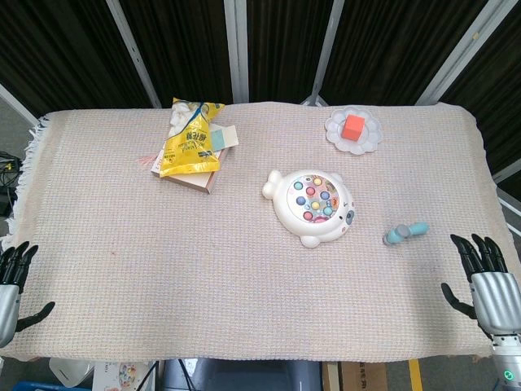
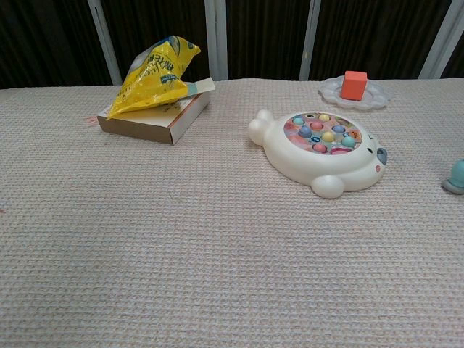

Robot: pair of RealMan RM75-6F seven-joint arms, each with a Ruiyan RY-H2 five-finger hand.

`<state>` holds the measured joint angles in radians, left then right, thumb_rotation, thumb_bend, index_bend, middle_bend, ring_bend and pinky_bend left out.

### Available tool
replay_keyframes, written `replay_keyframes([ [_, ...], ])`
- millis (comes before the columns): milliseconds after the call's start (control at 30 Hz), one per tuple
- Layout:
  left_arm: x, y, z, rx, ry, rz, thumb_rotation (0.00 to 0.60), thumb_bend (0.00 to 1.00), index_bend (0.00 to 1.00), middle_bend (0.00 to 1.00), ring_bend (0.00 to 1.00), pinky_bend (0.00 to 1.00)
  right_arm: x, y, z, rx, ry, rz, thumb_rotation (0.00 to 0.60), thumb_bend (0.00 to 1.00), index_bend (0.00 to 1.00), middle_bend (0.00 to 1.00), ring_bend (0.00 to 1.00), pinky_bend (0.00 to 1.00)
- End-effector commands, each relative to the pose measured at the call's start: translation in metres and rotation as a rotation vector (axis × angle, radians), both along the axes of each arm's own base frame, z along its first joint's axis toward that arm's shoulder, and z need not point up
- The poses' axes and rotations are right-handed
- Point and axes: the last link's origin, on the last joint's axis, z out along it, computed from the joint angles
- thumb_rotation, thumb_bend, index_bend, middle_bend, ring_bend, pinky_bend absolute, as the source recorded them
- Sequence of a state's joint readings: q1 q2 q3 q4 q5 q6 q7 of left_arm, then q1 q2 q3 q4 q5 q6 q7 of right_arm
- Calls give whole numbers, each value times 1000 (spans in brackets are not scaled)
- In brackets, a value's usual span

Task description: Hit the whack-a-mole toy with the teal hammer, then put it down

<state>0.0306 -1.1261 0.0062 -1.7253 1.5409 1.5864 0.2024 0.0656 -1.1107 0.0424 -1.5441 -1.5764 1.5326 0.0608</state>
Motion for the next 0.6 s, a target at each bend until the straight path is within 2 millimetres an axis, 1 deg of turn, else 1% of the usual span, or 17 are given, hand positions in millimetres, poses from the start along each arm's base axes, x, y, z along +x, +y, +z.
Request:
replay_keyframes([
  [33,1,0,0,0,3,-3,600,154,0,0,0,0,0,-1,-1,5,1,1,600,350,46,166,23,0],
  [200,4,2,-5,-30,6,-11,600,154,0,0,0,0,-1,-4,-4,11,-4,4,600,349,44,166,23,0],
  [433,7,4,-4,-23,12,-11,600,154,2,0,0,0,0,-10,-6,27,-17,14,600,349,21,166,23,0],
  [533,8,5,-3,-24,15,-11,600,154,8,0,0,0,1,-19,-4,40,-23,27,600,349,16,166,23,0],
  [600,9,7,-3,-27,20,-11,600,154,7,0,0,0,1,-32,-1,64,-40,37,600,349,14,166,23,0],
])
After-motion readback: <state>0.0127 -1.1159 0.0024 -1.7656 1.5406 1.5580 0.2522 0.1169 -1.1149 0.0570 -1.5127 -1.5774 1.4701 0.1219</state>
